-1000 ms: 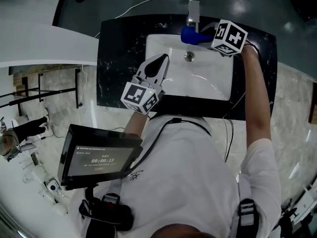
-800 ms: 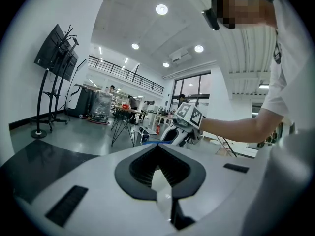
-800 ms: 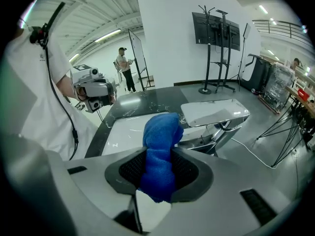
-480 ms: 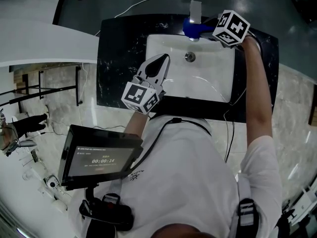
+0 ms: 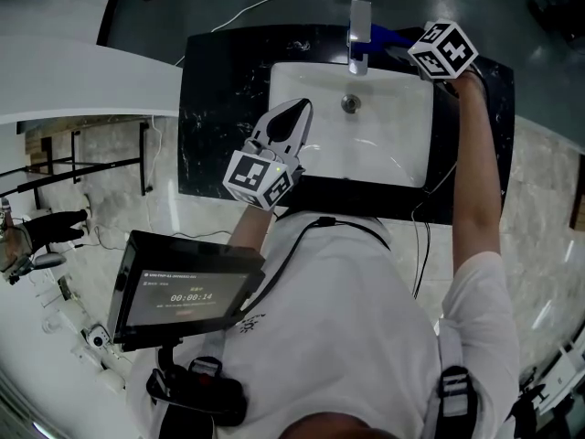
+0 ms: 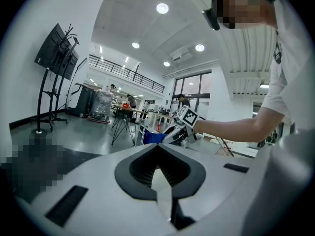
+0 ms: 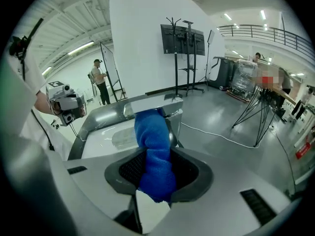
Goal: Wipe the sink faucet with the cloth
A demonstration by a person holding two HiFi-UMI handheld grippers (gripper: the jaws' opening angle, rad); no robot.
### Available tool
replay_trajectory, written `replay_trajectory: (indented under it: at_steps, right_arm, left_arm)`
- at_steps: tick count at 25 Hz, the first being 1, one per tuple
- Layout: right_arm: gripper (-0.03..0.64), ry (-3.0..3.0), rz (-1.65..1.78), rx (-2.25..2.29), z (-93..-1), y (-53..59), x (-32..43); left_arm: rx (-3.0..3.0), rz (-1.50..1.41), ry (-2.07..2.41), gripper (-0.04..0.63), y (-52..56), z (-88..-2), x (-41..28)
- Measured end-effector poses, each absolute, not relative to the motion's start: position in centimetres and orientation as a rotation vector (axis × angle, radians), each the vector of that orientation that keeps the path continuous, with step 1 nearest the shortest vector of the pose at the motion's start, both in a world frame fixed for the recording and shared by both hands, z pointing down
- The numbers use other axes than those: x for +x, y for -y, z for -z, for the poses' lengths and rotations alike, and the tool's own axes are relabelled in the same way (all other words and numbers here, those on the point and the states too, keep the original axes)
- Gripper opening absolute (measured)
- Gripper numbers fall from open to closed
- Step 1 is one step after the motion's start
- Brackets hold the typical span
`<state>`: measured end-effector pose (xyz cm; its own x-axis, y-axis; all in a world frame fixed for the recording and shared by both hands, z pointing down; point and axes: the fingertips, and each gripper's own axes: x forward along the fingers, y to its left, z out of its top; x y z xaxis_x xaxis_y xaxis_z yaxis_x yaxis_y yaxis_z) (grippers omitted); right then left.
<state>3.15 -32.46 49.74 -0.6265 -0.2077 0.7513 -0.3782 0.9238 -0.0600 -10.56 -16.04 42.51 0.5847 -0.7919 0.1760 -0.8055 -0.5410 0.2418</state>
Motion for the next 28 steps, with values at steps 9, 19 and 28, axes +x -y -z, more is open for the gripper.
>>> replay_trajectory:
  at_steps: [9,19,28]
  right_arm:
    - [0.126,2.334,-0.244,0.194,-47.1,26.1,3.4]
    - [0.126,2.218,-0.203,0.067,-49.1,26.4,-0.7]
    - [0.126,2.244,-0.233,0.262,-49.4,31.3,0.1]
  left_arm:
    - [2.539,-0.062,1.277,-0.012,16.2,-42.1,-9.8]
    - [2.533,-0.060,1.288,-0.012,15.8,-42.4,-10.0]
    - [2.515,-0.065,1.317,-0.012,15.7,-42.6,-10.8]
